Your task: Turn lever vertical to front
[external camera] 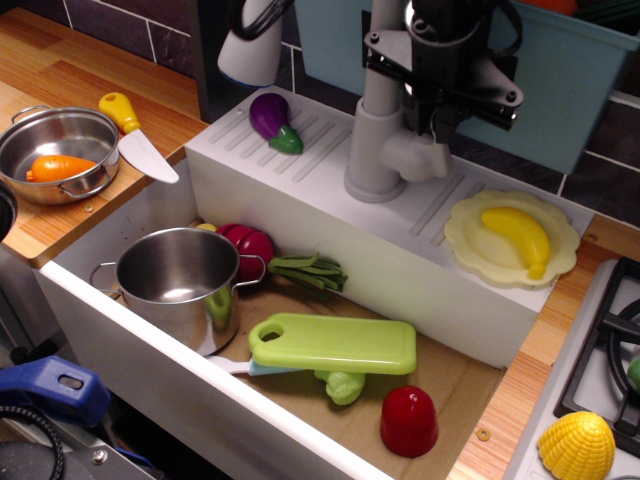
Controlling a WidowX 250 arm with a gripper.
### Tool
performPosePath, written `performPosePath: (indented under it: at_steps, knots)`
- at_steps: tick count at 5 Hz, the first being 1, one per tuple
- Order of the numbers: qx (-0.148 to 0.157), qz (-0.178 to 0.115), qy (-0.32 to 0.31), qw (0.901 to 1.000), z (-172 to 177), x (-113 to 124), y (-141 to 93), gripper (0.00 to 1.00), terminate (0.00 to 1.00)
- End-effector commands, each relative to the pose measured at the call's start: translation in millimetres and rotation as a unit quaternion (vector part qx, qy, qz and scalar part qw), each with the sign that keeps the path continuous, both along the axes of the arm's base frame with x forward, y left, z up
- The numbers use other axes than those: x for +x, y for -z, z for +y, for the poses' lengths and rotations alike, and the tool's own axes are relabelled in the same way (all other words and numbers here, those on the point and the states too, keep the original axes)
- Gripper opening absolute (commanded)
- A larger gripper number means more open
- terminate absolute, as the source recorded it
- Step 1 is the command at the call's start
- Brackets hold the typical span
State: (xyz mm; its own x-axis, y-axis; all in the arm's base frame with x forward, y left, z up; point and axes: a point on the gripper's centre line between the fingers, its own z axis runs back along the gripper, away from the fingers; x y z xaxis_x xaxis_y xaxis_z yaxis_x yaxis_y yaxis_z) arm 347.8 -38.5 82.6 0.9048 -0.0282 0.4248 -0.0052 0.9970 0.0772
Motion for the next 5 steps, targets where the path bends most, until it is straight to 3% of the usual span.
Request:
performPosePath:
  at_steps: [1,5]
  knots:
    - [-0.014,0.017,-0.007,0.9997,-4.3,-20.5,31.4,0.00,0.00]
    - [-0.052,0.053,-0.022,0.9970,-4.1,-54.5,43.2,0.00,0.00]
